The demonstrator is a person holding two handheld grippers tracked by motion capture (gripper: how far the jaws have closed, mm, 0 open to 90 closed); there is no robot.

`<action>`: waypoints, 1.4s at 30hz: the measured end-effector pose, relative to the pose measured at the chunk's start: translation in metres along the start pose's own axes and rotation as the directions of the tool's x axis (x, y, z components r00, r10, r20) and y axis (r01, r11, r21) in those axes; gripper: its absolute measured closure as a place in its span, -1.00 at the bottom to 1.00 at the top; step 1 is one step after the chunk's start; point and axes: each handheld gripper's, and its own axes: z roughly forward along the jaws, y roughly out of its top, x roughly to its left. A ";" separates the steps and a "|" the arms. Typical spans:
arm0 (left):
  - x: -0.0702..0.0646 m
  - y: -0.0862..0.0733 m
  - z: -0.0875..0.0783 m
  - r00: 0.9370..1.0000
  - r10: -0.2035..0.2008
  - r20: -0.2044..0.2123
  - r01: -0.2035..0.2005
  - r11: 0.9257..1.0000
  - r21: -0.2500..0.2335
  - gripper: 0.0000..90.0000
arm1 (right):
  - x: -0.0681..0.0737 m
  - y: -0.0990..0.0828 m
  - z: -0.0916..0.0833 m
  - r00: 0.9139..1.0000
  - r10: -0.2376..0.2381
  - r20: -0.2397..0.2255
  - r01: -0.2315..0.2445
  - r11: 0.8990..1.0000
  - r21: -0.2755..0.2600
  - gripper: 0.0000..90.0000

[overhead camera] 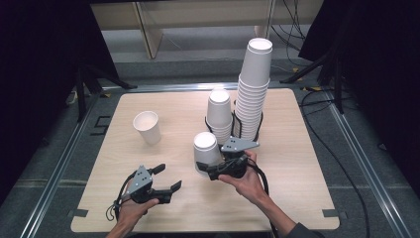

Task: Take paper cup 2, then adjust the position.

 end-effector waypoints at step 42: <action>-0.003 0.007 -0.004 0.992 -0.085 0.088 0.091 0.994 -0.063 -0.68 | 0.033 0.004 0.053 0.991 -0.044 -0.124 0.043 0.999 -0.010 -0.63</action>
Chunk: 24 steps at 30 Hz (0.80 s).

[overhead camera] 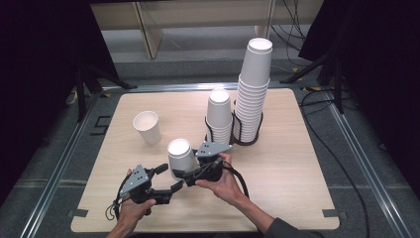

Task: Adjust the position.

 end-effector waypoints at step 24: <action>-0.005 -0.001 0.014 1.000 -0.005 -0.003 0.005 1.000 0.007 -1.00 | 0.017 -0.002 0.010 0.999 -0.015 -0.049 0.012 0.999 -0.045 -0.62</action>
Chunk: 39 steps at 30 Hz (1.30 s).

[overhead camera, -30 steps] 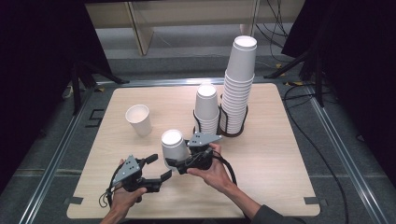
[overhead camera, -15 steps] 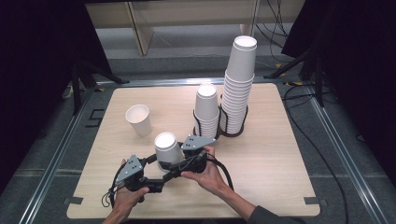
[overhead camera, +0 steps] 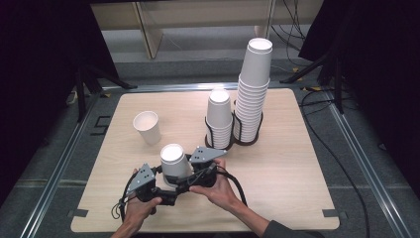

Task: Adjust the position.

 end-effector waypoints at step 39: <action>-0.012 0.003 -0.002 0.929 0.369 0.015 -0.364 0.908 0.207 -0.82 | -0.006 0.027 -0.032 0.995 -0.037 -0.096 0.051 0.987 0.150 -0.60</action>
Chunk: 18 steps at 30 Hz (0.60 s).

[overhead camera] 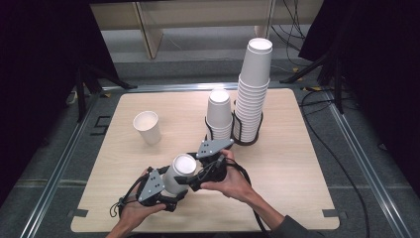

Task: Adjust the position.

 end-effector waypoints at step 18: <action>0.001 -0.002 -0.003 1.000 -0.006 0.002 0.006 0.993 -0.117 -0.96 | -0.005 0.002 -0.008 0.998 0.063 -0.030 -0.063 0.998 -0.004 -0.47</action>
